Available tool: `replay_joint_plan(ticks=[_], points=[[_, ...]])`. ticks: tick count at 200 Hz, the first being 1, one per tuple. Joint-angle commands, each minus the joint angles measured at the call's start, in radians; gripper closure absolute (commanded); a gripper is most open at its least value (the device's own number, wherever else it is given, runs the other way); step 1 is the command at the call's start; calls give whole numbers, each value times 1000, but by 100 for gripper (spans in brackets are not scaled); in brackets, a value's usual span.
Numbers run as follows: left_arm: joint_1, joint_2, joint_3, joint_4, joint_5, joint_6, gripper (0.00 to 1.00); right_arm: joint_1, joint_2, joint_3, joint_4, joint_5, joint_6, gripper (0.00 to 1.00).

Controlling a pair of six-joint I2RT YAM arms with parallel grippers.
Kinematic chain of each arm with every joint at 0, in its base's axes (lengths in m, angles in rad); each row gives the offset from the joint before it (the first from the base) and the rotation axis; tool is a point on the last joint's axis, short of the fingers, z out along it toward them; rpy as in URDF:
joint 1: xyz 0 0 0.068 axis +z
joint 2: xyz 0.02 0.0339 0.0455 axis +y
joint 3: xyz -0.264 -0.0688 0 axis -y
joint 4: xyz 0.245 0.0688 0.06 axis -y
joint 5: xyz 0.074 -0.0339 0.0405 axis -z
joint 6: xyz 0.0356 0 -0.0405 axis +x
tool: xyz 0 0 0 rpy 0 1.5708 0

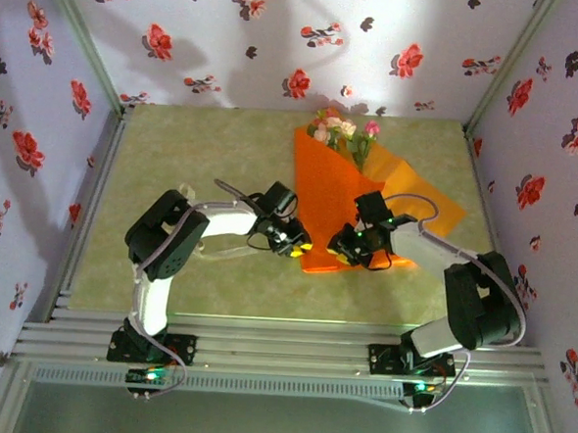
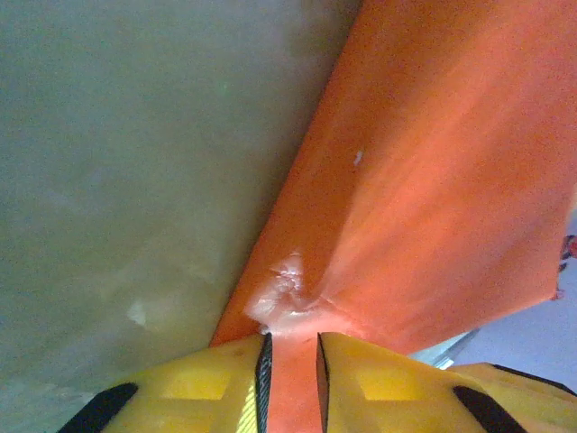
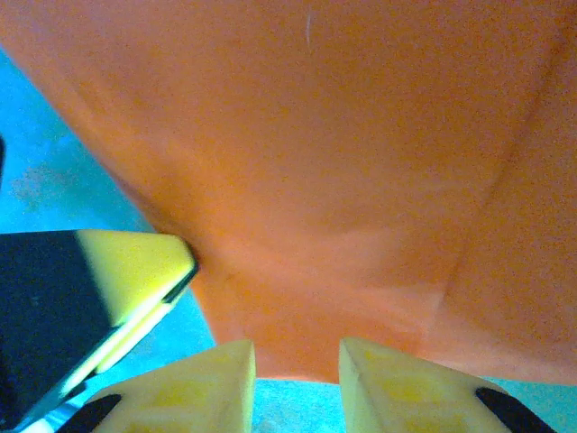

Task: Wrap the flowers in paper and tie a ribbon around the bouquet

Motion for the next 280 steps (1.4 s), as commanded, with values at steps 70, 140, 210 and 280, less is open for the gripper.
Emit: replay_joint_plan(ticks=[70,140,210,280], points=[[-33,-72,160,-245,-72,185,72,-335,-321,-90,-280,225,-68,59],[-140,119,322,-211,65,155,79,-477,-223,-175,-151,188,-109,52],[-163,172,283,-190,36,173,82,-507,-99,-183,-1,192,-182,68],[-152,169,253,-170,25,173,84,-500,-188,-195,54,210,-206,92]])
